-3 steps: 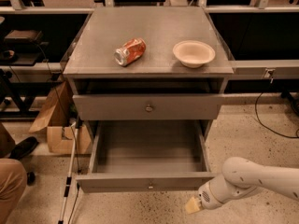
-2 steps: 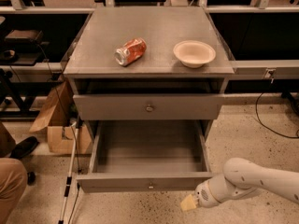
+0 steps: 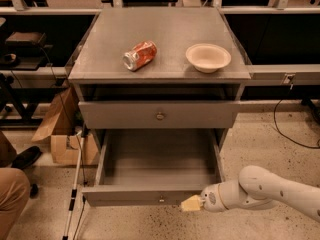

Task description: Close middle drawer

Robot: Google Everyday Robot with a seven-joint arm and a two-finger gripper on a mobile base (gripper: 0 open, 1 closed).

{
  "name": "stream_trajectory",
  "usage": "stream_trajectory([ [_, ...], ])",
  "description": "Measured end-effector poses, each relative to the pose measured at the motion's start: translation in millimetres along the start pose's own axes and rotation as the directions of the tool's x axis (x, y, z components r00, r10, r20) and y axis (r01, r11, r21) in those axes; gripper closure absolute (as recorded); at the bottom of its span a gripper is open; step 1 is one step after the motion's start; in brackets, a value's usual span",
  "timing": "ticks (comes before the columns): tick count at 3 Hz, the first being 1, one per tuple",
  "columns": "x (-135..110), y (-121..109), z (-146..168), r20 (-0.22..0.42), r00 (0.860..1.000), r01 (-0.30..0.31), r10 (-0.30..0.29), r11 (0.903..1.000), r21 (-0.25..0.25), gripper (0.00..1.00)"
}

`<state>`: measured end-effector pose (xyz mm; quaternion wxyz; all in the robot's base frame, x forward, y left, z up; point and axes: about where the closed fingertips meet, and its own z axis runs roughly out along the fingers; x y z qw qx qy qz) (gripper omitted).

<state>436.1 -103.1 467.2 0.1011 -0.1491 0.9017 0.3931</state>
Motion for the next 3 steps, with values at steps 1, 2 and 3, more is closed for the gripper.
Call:
stream_trajectory([
  [1, -23.4, 9.5, 12.8, 0.037, 0.999, -0.021, 0.022, 0.9996, -0.021, 1.00],
  [2, -39.5, 0.1, 27.3, 0.048, 0.997, -0.056, 0.056, 0.9984, -0.004, 1.00],
  [3, -55.4, -16.9, 31.7, 0.078, 0.992, -0.097, 0.094, 0.9948, 0.032, 1.00],
])
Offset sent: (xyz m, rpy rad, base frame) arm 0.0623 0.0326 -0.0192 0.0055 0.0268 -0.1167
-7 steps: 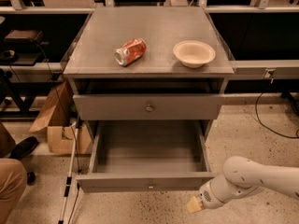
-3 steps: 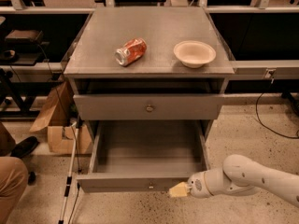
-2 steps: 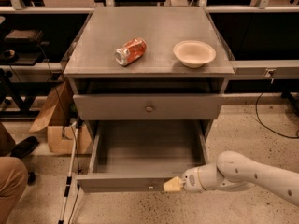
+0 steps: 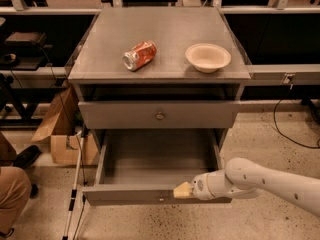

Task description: Close middle drawer

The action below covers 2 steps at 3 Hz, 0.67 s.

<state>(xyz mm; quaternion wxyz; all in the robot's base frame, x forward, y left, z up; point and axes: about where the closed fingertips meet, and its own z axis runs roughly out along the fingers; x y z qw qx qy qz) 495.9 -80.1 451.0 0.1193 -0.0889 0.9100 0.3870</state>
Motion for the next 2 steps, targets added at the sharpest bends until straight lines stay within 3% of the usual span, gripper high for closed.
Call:
stream_trajectory([
  [2, -5.9, 1.5, 0.6, 0.013, 1.000, -0.009, 0.009, 0.9999, 0.014, 1.00],
])
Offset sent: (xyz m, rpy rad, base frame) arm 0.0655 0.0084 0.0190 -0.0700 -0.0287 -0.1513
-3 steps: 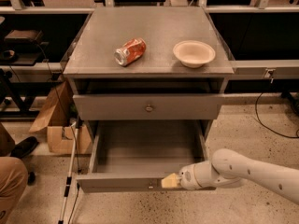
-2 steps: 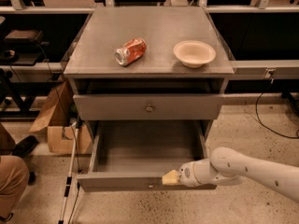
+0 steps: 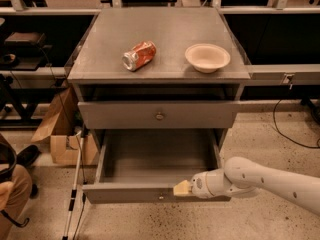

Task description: Close middle drawer

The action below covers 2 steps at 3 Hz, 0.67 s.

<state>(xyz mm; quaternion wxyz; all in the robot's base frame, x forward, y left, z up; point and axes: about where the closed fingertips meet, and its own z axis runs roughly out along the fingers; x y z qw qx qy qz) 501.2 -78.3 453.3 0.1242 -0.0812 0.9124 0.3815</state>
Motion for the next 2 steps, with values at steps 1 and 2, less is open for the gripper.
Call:
stream_trajectory([
  [1, -10.9, 5.8, 2.0, 0.020, 1.000, -0.009, 0.008, 0.9997, 0.024, 1.00],
  [2, -34.0, 9.8, 7.9, 0.049, 0.999, -0.026, 0.022, 0.9973, 0.069, 1.00],
])
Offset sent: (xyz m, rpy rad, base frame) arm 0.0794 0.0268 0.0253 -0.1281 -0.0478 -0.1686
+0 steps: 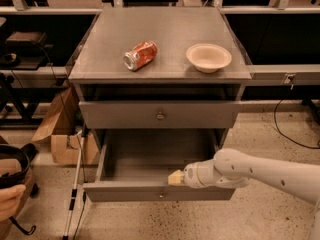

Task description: Close middle drawer

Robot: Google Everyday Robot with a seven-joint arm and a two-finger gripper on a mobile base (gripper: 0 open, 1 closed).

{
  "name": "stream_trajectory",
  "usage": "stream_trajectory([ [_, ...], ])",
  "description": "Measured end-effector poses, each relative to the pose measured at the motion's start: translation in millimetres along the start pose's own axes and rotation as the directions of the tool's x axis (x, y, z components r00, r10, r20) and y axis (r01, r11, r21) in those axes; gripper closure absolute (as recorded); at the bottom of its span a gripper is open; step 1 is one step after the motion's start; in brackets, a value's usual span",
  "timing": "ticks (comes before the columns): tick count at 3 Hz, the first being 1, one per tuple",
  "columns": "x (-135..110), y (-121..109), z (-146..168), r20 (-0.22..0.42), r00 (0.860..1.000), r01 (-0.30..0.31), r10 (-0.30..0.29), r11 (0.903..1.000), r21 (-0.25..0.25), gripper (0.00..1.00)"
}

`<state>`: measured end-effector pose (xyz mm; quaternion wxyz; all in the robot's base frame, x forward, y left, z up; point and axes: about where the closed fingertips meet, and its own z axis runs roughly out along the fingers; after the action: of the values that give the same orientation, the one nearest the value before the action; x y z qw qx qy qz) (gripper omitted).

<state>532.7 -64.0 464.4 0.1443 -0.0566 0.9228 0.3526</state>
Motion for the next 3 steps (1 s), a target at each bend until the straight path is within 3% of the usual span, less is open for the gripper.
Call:
stream_trajectory([
  [1, -27.2, 6.5, 8.4, 0.026, 1.000, -0.004, 0.002, 0.9974, 0.072, 1.00],
  [2, -40.6, 0.8, 10.5, 0.032, 0.999, -0.008, 0.006, 0.9972, 0.075, 1.00],
  [3, -36.9, -22.0, -4.5, 0.018, 1.000, -0.019, 0.018, 0.9981, 0.059, 1.00],
])
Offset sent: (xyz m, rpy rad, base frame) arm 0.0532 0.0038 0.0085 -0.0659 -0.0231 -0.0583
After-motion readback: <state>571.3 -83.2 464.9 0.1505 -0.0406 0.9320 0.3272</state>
